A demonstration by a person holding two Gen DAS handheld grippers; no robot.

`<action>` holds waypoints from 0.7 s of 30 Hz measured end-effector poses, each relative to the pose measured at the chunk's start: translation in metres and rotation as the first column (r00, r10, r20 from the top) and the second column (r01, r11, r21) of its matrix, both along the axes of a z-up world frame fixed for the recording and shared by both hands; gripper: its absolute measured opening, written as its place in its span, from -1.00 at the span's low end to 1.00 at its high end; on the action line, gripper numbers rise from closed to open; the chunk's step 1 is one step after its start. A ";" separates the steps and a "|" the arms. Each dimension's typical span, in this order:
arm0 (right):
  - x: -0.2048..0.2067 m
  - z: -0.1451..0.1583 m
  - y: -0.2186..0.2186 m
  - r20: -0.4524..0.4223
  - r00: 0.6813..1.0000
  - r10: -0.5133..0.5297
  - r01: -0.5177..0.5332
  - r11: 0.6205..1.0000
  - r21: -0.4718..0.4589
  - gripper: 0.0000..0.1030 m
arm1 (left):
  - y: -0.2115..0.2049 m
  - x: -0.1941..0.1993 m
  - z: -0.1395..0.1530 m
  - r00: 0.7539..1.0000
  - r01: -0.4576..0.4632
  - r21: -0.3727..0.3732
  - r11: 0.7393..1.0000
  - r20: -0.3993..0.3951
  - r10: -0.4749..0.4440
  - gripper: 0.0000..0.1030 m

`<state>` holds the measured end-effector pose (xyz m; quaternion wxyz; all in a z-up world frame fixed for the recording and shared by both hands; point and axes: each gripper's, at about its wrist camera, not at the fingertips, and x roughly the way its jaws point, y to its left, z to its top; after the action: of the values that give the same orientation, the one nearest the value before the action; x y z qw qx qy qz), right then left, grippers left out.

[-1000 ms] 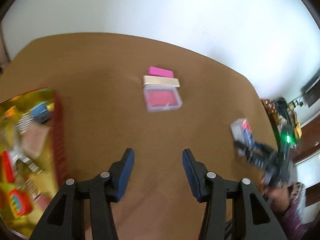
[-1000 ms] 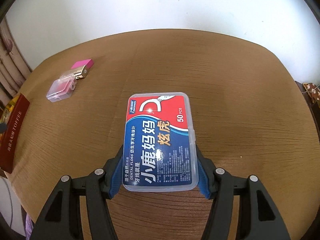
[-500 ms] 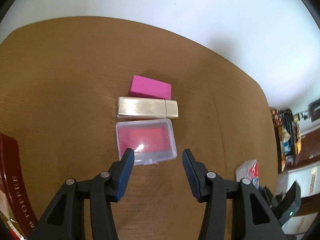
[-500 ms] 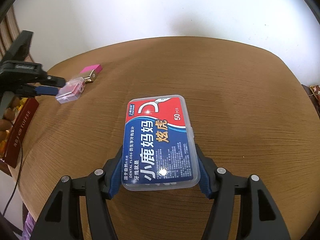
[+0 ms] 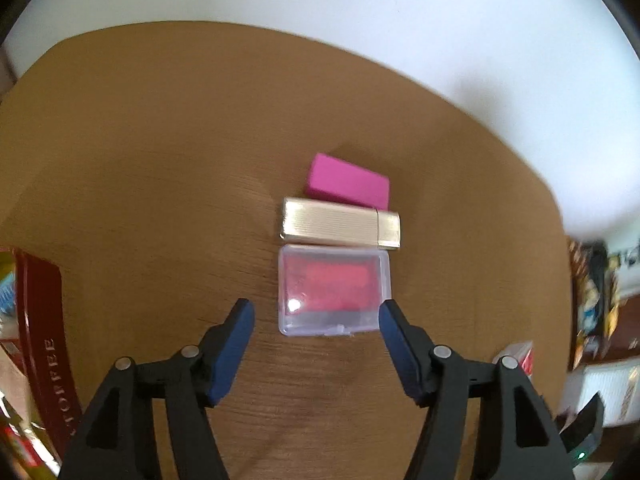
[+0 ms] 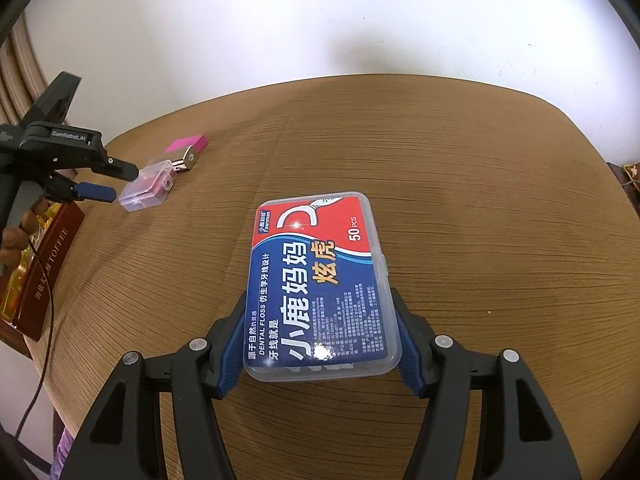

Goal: Organize rigid objects
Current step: 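Grasp the clear case with red inside using left tool while right tool holds floss box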

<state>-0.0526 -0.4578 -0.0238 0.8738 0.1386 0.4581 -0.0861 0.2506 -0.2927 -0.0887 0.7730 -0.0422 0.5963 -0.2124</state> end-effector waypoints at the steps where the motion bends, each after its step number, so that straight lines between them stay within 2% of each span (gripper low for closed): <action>1: 0.000 0.000 0.000 -0.001 1.000 0.000 0.000 1.000 -0.002 0.18 | 0.004 0.000 0.000 1.000 -0.004 -0.020 1.000 0.000 0.004 0.29; 3: 0.000 0.000 -0.001 -0.003 1.000 0.000 0.000 1.000 -0.006 0.18 | 0.012 0.002 -0.001 1.000 0.005 -0.082 0.997 -0.025 -0.007 0.29; 5: 0.000 0.001 0.000 -0.004 1.000 0.001 -0.001 1.000 -0.010 0.18 | 0.024 0.007 -0.006 0.996 -0.009 -0.189 0.982 -0.092 -0.008 0.29; 6: 0.000 0.001 0.000 -0.004 1.000 0.001 -0.001 1.000 -0.010 0.18 | 0.026 0.009 -0.008 0.994 -0.014 -0.224 0.974 -0.111 -0.011 0.33; 7: 0.000 0.001 0.000 -0.004 1.000 0.000 0.000 1.000 -0.010 0.18 | 0.026 0.010 -0.008 0.993 -0.005 -0.228 0.974 -0.118 -0.023 0.49; 9: 0.001 0.001 0.000 -0.005 1.000 0.001 -0.001 1.000 -0.011 0.18 | 0.024 0.010 -0.009 0.993 0.026 -0.216 0.976 -0.109 -0.050 0.69; 15: 0.000 0.001 0.000 -0.003 1.000 -0.001 0.001 1.000 -0.011 0.18 | 0.019 0.017 -0.006 0.992 0.056 -0.152 0.987 -0.102 -0.072 0.69; 21: 0.000 0.000 -0.001 0.000 1.000 0.000 0.000 1.000 -0.004 0.20 | -0.007 0.013 -0.004 0.987 0.129 -0.033 0.991 -0.092 -0.132 0.69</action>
<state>-0.0528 -0.4583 -0.0234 0.8742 0.1367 0.4577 -0.0870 0.2634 -0.2999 -0.0923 0.7278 -0.0235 0.6306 -0.2685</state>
